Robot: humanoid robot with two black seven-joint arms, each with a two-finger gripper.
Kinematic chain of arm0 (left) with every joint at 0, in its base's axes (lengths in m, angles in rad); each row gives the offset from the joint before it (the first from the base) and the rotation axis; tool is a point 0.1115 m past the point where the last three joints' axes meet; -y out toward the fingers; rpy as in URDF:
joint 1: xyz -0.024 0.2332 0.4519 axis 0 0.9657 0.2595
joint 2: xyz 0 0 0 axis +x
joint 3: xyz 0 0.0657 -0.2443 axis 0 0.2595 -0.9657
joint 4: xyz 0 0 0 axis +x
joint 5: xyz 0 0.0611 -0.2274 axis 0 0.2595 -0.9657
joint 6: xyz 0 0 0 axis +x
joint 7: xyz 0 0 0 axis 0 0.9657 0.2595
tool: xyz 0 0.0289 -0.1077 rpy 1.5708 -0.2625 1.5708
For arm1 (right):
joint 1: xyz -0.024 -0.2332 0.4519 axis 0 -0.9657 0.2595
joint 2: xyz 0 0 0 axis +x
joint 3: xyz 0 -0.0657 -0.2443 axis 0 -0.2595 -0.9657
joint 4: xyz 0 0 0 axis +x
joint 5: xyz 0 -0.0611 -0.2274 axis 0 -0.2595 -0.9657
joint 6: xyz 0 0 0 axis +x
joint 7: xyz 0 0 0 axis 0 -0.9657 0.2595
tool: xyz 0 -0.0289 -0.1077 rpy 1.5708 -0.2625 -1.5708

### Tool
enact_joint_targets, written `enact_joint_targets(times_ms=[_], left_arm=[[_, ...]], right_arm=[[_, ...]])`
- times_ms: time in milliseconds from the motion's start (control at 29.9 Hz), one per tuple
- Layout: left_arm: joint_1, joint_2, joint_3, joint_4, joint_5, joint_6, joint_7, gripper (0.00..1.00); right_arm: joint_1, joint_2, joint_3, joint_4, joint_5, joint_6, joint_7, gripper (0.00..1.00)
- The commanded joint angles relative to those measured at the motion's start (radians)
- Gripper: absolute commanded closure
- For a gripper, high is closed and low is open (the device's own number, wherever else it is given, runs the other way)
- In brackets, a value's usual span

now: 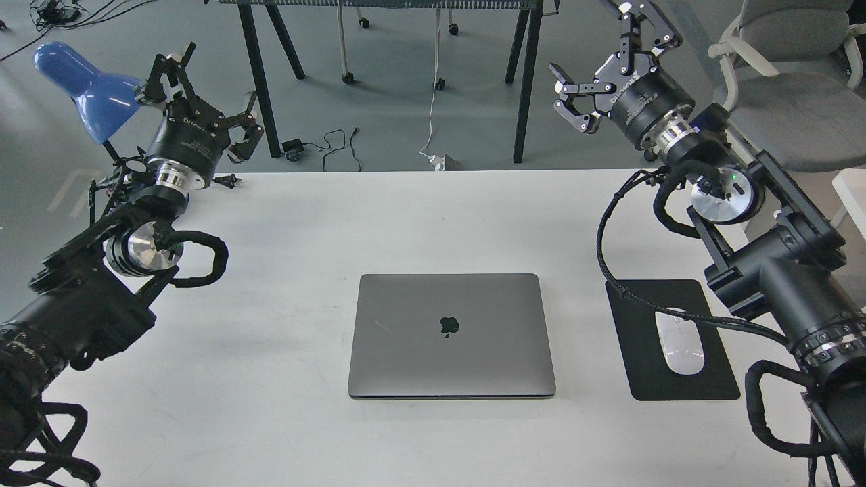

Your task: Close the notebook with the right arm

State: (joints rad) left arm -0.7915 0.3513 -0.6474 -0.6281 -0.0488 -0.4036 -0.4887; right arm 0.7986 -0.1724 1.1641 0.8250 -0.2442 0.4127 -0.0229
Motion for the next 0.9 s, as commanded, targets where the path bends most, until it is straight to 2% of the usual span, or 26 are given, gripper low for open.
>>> enact_joint_targets(times_ms=[0,134,301,535,870], left_arm=[[0.0,0.0,0.0,0.001,0.0,0.0,0.0,0.0],[0.0,0.0,0.0,-0.001,0.0,0.0,0.0,0.0],[0.0,0.0,0.0,-0.001,0.0,0.0,0.0,0.0],[0.0,0.0,0.0,0.001,0.0,0.0,0.0,0.0],[0.0,0.0,-0.001,-0.001,0.0,0.0,0.0,0.0]], right_arm=[[-0.013,-0.002,0.016,0.006,0.091,0.038,0.001,0.0],[-0.03,-0.006,0.026,0.01,0.149,0.064,0.003,0.0],[-0.047,-0.002,0.074,0.008,0.207,0.049,0.006,0.0],[-0.061,-0.002,0.062,-0.001,0.206,-0.038,0.008,0.0],[-0.107,-0.007,0.043,0.029,0.206,0.024,0.009,0.0]])
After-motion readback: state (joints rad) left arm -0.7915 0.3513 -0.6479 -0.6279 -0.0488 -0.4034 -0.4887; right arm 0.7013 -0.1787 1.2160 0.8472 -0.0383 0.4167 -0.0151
